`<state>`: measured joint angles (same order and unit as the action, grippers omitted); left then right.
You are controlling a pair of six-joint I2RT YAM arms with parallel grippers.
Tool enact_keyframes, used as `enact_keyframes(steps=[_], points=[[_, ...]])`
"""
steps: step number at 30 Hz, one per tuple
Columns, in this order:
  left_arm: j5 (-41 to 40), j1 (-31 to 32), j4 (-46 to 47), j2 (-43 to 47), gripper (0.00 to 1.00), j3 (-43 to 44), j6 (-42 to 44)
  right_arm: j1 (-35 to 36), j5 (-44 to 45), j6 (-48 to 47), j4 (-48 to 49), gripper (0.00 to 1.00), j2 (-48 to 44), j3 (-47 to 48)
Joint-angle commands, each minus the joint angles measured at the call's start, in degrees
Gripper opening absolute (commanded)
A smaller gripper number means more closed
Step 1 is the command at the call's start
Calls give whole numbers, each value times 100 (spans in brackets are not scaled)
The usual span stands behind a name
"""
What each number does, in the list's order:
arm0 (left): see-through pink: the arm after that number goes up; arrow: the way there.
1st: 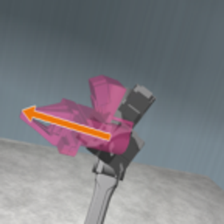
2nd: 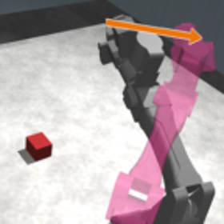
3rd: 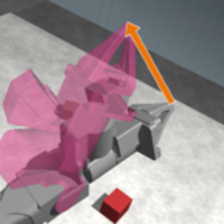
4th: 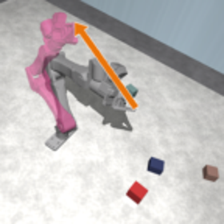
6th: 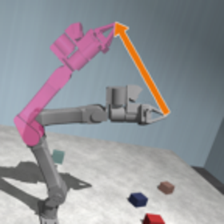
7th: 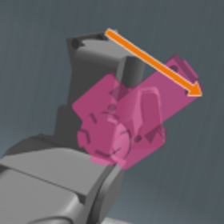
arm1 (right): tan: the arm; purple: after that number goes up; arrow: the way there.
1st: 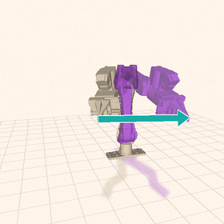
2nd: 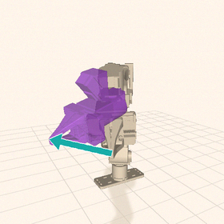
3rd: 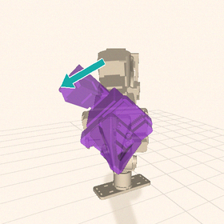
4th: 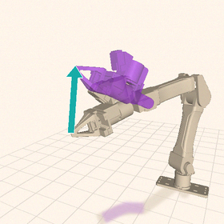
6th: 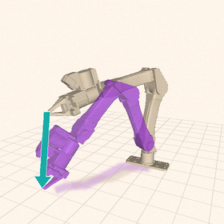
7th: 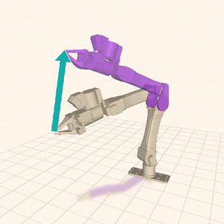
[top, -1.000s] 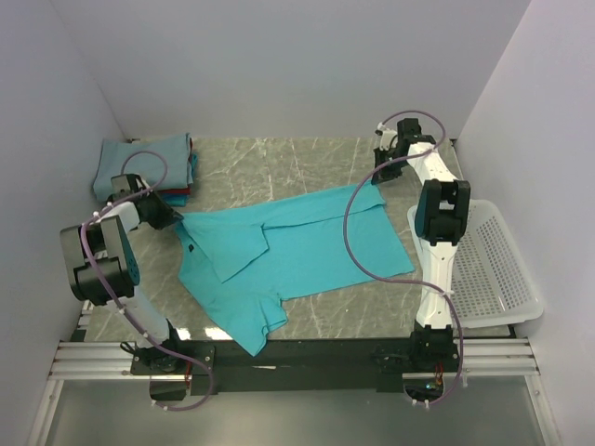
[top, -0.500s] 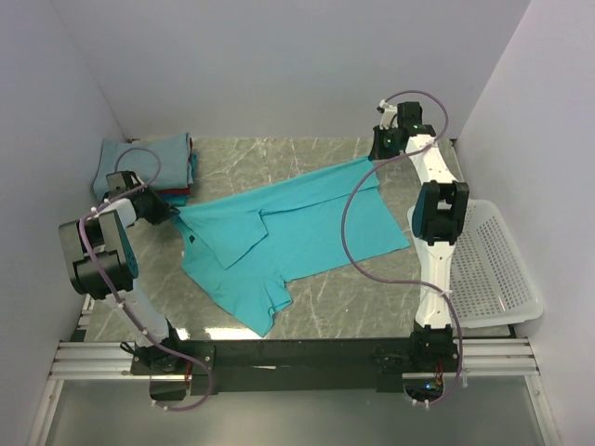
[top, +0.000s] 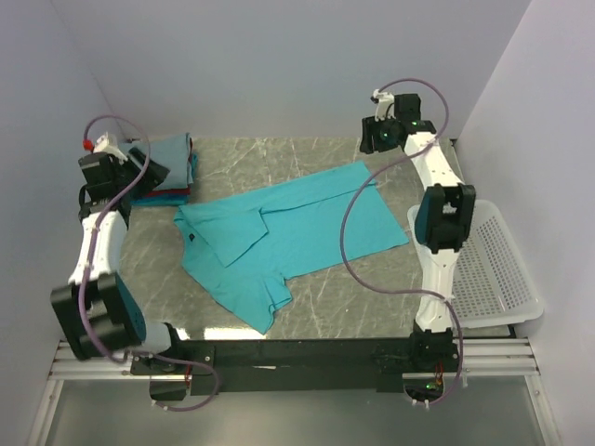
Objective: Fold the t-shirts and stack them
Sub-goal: Fold the tshirt
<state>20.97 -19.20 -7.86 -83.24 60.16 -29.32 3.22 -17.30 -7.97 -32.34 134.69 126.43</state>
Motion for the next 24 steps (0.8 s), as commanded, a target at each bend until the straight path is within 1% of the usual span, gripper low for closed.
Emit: enact_keyframes(steps=[1,2,3,4,5,6,7,8,9,10,11,12,13,14,15,16,17,18,19,20,21,23,24], points=[[397,302,372,886,69,-57,348,3,-1513,-1105,-201,61,-1540,-609],[686,346,538,984,92,-127,270,20,-1879,-1372,-429,61,-2134,-1246],[1437,373,740,1064,99,-388,-157,20,-2187,-1592,-457,62,-2480,-1644],[1915,365,1107,1117,99,-539,-397,20,-2738,-1951,-466,63,-2840,-2040],[2502,364,1807,1074,99,-645,-660,20,-2918,-2146,-510,63,-3522,-2774],[3309,382,2049,917,99,-742,-1132,29,-3059,-2269,-458,63,-3894,-3156],[3517,408,2156,889,99,-734,-1224,29,-3208,-2488,-388,63,-4585,-3865],[3545,469,1757,906,99,-682,-1121,29,-3497,-2595,-266,64,-4940,-4228],[3432,783,1257,1098,99,-490,-484,20,-3613,-2692,-203,64,-5248,-4563],[2831,1065,808,1221,98,-366,-87,29,-3692,-2919,-185,66,-5826,-5140],[2599,1407,394,1336,98,-269,257,20,-3989,-3165,-264,69,-6084,-5390],[2326,2141,-384,1520,97,-68,800,29,-4096,-3707,-386,75,-6330,-5610],[1941,2497,-723,1617,93,-5,997,29,-4202,-4069,-849,75,-6715,-5873],[1754,2822,-1065,1714,90,30,1146,29,-4255,-4368,-1071,76,-6893,-5980],[1535,3417,-1547,1958,87,-30,1235,29,-4255,-4502,-1186,77,-7052,-6085],[958,3719,-1796,2100,83,-109,1157,12,-4229,-4338,-1213,79,-7323,-6295],[761,4000,-1946,2258,81,-223,1044,3,-4220,-4223,-1153,79,-7430,-6393],[550,4560,-2087,2547,80,-494,773,-6,-4238,-4178,-1178,79,-7501,-6481],[261,4861,-2436,2680,77,-636,579,-15,-4246,-4056,-1170,79,-7554,-6647],[-116,5160,-2596,2803,74,-768,229,-50,-4273,-3942,-1048,79,-7563,-6719],[-346,5738,-2763,3040,72,-1030,34,-76,-4264,-3854,-1020,79,-7554,-6763],[-907,6321,-3150,3261,68,-1278,-406,-190,-4282,-3852,-1194,78,-7423,-6650],[-1076,6863,-3256,3410,66,-1488,-773,-243,-4290,-3818,-1231,78,-7370,-6597]])
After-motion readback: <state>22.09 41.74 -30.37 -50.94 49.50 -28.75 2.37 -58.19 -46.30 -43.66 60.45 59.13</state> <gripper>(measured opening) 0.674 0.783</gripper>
